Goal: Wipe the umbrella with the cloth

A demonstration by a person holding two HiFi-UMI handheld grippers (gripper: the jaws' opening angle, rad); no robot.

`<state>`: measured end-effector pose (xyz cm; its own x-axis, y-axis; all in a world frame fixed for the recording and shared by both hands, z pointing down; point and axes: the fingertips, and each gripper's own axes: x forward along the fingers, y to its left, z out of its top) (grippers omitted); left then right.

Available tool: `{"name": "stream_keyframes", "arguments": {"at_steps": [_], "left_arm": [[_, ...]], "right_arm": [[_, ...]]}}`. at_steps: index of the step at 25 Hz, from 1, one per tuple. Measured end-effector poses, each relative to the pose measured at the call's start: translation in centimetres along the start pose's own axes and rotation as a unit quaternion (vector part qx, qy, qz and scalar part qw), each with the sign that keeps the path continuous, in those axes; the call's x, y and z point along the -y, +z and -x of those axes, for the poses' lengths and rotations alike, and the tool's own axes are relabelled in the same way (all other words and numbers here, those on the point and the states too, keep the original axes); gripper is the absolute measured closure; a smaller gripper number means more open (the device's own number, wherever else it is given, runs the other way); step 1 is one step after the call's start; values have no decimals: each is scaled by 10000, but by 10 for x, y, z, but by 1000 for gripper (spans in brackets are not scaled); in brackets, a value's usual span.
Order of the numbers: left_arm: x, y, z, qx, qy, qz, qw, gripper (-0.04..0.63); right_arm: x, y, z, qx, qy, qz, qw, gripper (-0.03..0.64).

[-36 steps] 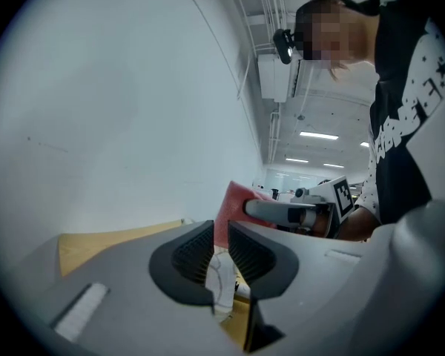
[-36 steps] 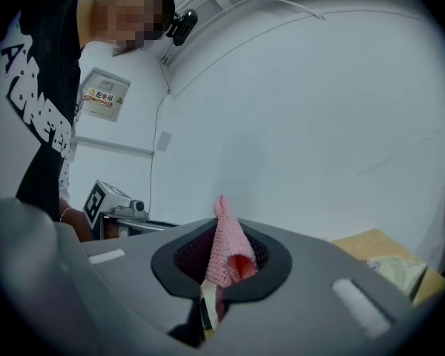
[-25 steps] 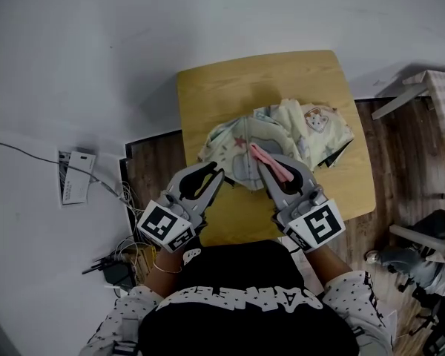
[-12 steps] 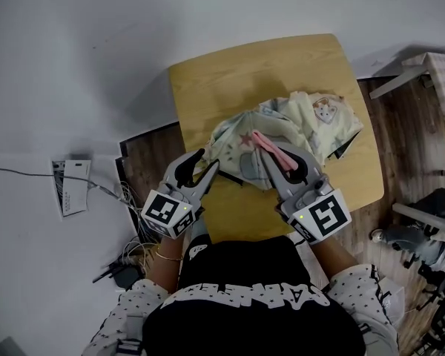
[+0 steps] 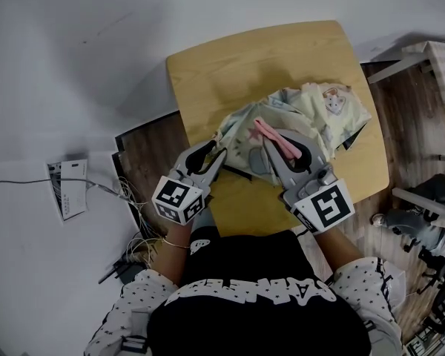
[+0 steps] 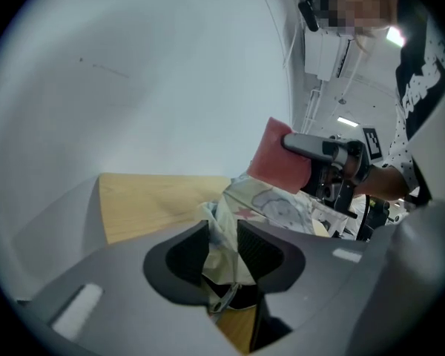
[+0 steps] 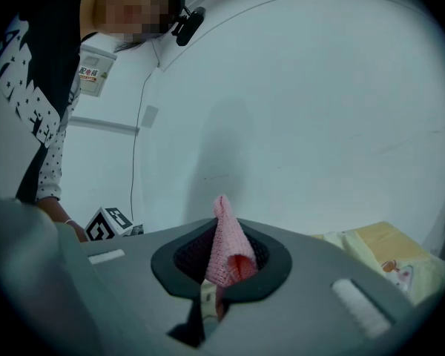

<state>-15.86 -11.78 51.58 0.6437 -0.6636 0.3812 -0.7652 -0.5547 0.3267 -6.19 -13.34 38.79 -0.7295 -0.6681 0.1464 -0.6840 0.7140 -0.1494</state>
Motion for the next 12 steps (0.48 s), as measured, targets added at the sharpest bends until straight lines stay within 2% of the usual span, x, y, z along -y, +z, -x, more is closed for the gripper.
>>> {"name": "stream_keyframes", "arguments": {"at_steps": [3,5,12], "left_arm": [[-5,-3,-1,26,38,167,9998,517],[-7,-2,0,63,73,293,9995,584],[-1,11,10,203,-85,369,9991,591]], "right_arm": [[2,-5,-10,-144,12,190,9997,584],[3,-11,-16,-298,34,319,9990,584],[-3,-34,-37,-685,117,787,9945,584]]}}
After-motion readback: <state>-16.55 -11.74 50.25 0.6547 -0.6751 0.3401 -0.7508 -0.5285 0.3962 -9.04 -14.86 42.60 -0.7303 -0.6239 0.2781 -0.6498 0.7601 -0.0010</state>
